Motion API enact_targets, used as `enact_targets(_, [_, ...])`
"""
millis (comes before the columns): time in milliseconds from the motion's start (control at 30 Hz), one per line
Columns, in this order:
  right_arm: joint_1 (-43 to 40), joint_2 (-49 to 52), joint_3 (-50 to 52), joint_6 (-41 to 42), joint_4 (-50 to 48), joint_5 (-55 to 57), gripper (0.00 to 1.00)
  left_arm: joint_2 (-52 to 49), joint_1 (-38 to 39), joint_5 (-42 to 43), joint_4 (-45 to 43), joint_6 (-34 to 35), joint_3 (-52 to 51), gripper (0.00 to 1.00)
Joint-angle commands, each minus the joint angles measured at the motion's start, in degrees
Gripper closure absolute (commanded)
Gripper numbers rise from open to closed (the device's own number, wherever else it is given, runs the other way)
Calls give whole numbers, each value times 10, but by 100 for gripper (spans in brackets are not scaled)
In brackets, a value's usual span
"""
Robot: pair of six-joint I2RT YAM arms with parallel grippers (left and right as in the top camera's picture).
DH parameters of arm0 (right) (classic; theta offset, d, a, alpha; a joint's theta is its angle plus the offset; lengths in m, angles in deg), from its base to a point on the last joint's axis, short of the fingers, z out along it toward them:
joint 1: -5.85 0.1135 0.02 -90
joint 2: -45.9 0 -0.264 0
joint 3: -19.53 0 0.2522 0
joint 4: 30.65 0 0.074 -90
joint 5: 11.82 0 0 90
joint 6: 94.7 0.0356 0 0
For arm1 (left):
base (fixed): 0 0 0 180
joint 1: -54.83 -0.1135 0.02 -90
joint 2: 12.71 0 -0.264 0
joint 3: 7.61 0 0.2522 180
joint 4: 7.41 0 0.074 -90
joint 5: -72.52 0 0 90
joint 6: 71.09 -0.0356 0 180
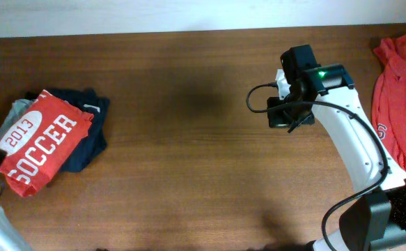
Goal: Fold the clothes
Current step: 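Lower the orange shirt onto the stack and adjust it with left gripper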
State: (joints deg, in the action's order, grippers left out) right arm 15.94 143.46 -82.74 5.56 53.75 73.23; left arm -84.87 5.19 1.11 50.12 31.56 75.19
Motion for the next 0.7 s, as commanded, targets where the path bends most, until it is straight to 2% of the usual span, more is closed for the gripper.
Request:
enact_targets(0, [-3, -5, -7, -4, -4, 4, 96, -107, 29, -10, -11, -25, 0, 99])
enact_targets(200, [-3, -5, -7, -4, 1, -10, 96, -250, 29, -12, -61, -25, 0, 99])
enact_targets(333, [-3, -5, -7, -4, 2, -10, 96, -310, 30, 0, -85, -25, 0, 99])
enact_targets(500, [-3, -5, -7, -4, 6, -10, 96, -326, 32, 15, -92, -25, 1, 99])
enact_targets(667, [-3, -5, -7, -4, 11, -10, 96, -291, 32, 130, -64, -26, 30, 99])
